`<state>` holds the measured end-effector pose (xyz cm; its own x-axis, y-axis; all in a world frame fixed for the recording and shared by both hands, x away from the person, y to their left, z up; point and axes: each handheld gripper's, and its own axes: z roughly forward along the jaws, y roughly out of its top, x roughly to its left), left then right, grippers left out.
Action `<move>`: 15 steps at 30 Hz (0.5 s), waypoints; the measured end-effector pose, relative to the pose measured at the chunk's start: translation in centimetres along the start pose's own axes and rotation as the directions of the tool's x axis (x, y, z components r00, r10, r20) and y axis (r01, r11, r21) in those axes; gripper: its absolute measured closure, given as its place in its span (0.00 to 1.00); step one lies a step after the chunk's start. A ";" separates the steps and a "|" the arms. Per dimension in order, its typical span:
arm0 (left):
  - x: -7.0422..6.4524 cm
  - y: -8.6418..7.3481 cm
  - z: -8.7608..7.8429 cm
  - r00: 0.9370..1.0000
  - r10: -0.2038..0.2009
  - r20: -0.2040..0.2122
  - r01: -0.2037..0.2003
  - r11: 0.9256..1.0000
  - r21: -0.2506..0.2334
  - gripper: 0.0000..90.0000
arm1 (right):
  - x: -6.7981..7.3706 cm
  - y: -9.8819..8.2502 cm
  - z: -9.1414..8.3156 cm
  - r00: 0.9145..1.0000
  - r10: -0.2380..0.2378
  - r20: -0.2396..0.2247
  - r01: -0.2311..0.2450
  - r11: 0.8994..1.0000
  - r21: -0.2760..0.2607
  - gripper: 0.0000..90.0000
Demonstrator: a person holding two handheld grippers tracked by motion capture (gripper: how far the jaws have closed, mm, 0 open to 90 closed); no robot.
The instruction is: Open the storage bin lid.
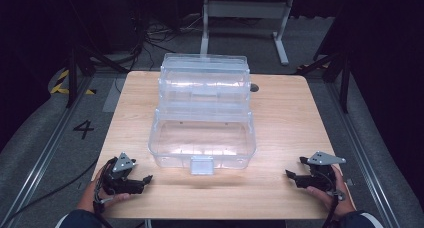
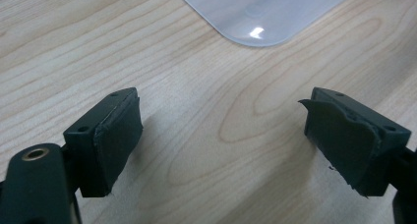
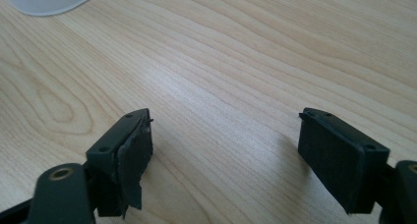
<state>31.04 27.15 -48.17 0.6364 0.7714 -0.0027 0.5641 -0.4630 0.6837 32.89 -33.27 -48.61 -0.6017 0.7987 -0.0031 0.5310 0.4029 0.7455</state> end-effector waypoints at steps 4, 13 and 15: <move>0.0 0.3 0.2 1.000 -0.013 -0.005 0.014 1.000 0.011 0.16 | -0.1 0.1 0.1 1.000 0.005 -0.006 -0.005 1.000 0.007 0.21; 0.0 0.5 0.5 0.999 -0.034 -0.021 0.034 0.999 -0.001 0.16 | -0.2 0.1 0.1 1.000 0.000 -0.012 0.000 1.000 0.006 0.21; 0.0 0.5 0.5 0.999 -0.035 -0.022 0.035 0.999 -0.001 0.16 | -0.3 0.0 0.1 1.000 -0.009 -0.022 0.009 1.000 0.006 0.21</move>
<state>31.57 26.69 -48.19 0.6046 0.7965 -0.0101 0.5852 -0.4355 0.6841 33.12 -33.44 -48.65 -0.6195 0.7850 0.0047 0.5290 0.4130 0.7413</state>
